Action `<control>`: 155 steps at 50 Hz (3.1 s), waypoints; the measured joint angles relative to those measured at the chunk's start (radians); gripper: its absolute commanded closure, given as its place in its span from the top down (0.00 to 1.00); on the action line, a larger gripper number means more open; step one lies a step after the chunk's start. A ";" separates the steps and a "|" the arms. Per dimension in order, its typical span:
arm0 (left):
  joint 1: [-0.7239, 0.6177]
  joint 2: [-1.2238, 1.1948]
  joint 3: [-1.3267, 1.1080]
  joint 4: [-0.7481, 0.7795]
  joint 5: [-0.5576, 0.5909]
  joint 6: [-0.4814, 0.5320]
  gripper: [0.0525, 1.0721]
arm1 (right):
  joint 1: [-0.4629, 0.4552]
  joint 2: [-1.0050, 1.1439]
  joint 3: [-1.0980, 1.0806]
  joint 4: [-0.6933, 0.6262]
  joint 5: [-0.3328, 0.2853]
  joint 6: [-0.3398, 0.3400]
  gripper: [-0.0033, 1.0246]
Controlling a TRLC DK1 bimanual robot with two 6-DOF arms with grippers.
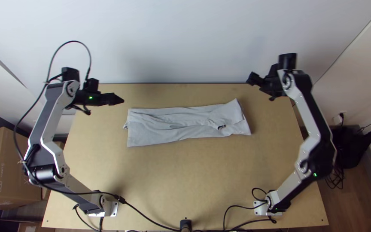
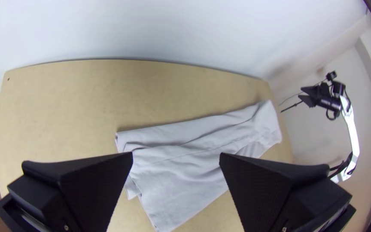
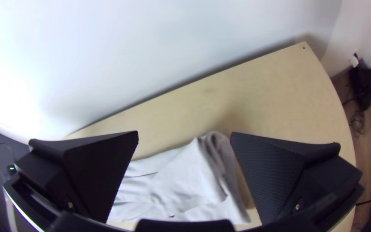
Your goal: Fold the t-shirt
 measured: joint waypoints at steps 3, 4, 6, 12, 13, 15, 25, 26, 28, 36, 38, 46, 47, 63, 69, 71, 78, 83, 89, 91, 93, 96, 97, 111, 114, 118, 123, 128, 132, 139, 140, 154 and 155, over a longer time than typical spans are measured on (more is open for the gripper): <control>0.033 -0.026 -0.042 0.008 0.029 -0.002 0.96 | -0.027 -0.079 -0.023 -0.003 -0.116 0.038 0.96; 0.042 -0.031 -0.062 0.014 0.037 -0.004 0.96 | -0.035 -0.096 -0.027 -0.002 -0.150 0.049 0.96; 0.056 -0.040 -0.107 0.031 0.046 -0.007 0.96 | -0.059 -0.131 -0.036 -0.005 -0.225 0.074 0.96; 0.088 -0.047 -0.259 0.124 0.059 -0.015 0.96 | -0.140 -0.196 -0.063 -0.016 -0.430 0.139 0.96; 0.091 -0.047 -0.287 0.140 0.060 -0.016 0.96 | -0.151 -0.203 -0.069 -0.018 -0.451 0.146 0.96; 0.100 -0.047 -0.334 0.177 0.061 -0.022 0.96 | -0.171 -0.212 -0.083 -0.021 -0.486 0.160 0.96; 0.131 -0.024 -0.459 0.288 0.061 -0.049 0.96 | -0.208 -0.251 -0.138 -0.028 -0.558 0.202 0.96; 0.132 -0.022 -0.463 0.300 0.061 -0.053 0.96 | -0.208 -0.256 -0.142 -0.028 -0.561 0.205 0.96; 0.133 -0.018 -0.477 0.330 0.061 -0.061 0.96 | -0.203 -0.273 -0.148 -0.029 -0.561 0.209 0.96; 0.132 0.003 -0.521 0.399 0.061 -0.079 0.96 | -0.186 -0.368 -0.148 -0.033 -0.545 0.216 0.96; 0.131 0.005 -0.539 0.422 0.061 -0.084 0.96 | -0.183 -0.394 -0.148 -0.034 -0.534 0.217 0.96; 0.099 0.008 -0.591 0.467 0.048 -0.093 0.96 | -0.183 -0.492 -0.147 -0.043 -0.510 0.220 0.96; 0.091 0.008 -0.596 0.472 0.043 -0.093 0.96 | -0.183 -0.503 -0.147 -0.044 -0.509 0.220 0.96; -0.048 0.002 -0.632 0.564 -0.031 -0.118 0.96 | -0.187 -0.620 -0.065 -0.141 -0.377 0.165 0.96; -0.091 0.002 -0.630 0.580 -0.059 -0.135 0.95 | -0.201 -0.638 -0.001 -0.179 -0.376 0.154 0.96; -0.104 0.002 -0.628 0.587 -0.066 -0.144 0.95 | -0.204 -0.648 0.016 -0.191 -0.376 0.154 0.96; -0.150 0.002 -0.624 0.603 -0.098 -0.178 0.82 | -0.204 -0.682 0.037 -0.218 -0.377 0.147 0.96; -0.175 0.002 -0.623 0.614 -0.123 -0.204 0.40 | -0.204 -0.700 0.037 -0.238 -0.376 0.142 0.96; -0.187 0.004 -0.636 0.645 -0.129 -0.227 0.03 | -0.203 -0.716 0.031 -0.241 -0.376 0.140 0.96; -0.187 0.004 -0.644 0.656 -0.132 -0.231 0.03 | -0.202 -0.726 0.021 -0.242 -0.377 0.140 0.96; -0.187 0.004 -0.654 0.662 -0.135 -0.233 0.03 | -0.202 -0.734 0.007 -0.242 -0.376 0.140 0.96; -0.178 0.004 -0.666 0.666 -0.136 -0.235 0.03 | -0.202 -0.745 -0.012 -0.242 -0.376 0.139 0.96; -0.173 0.003 -0.670 0.669 -0.135 -0.235 0.03 | -0.202 -0.749 -0.020 -0.243 -0.376 0.139 0.96; 0.056 -0.048 -0.700 0.585 -0.130 -0.113 0.03 | -0.201 -0.773 -0.111 -0.249 -0.353 0.128 0.96; 0.144 -0.051 -0.698 0.552 -0.123 -0.059 0.03 | -0.198 -0.776 -0.121 -0.249 -0.351 0.128 0.96; 0.247 -0.050 -0.689 0.502 -0.123 0.010 0.03 | -0.195 -0.780 -0.127 -0.249 -0.351 0.127 0.96; 0.373 -0.050 -0.653 0.427 -0.123 0.103 0.03 | -0.195 -0.783 -0.130 -0.249 -0.345 0.109 0.96; 0.490 -0.034 -0.586 0.369 -0.119 0.191 0.03 | -0.195 -0.784 -0.148 -0.245 -0.302 0.080 0.96; 0.580 -0.006 -0.516 0.316 -0.120 0.253 0.03 | -0.195 -0.781 -0.161 -0.245 -0.274 0.057 0.96; 0.703 0.024 -0.404 0.240 -0.132 0.335 0.03 | -0.195 -0.780 -0.183 -0.240 -0.238 0.018 0.96; 0.714 0.025 -0.393 0.227 -0.144 0.341 0.03 | -0.195 -0.780 -0.187 -0.239 -0.237 0.013 0.96; 0.634 -0.100 -0.345 0.166 -0.381 0.368 0.02 | -0.195 -0.783 -0.233 -0.237 -0.226 -0.003 0.96; 0.615 -0.124 -0.345 0.166 -0.403 0.369 0.02 | -0.195 -0.784 -0.234 -0.238 -0.226 -0.003 0.96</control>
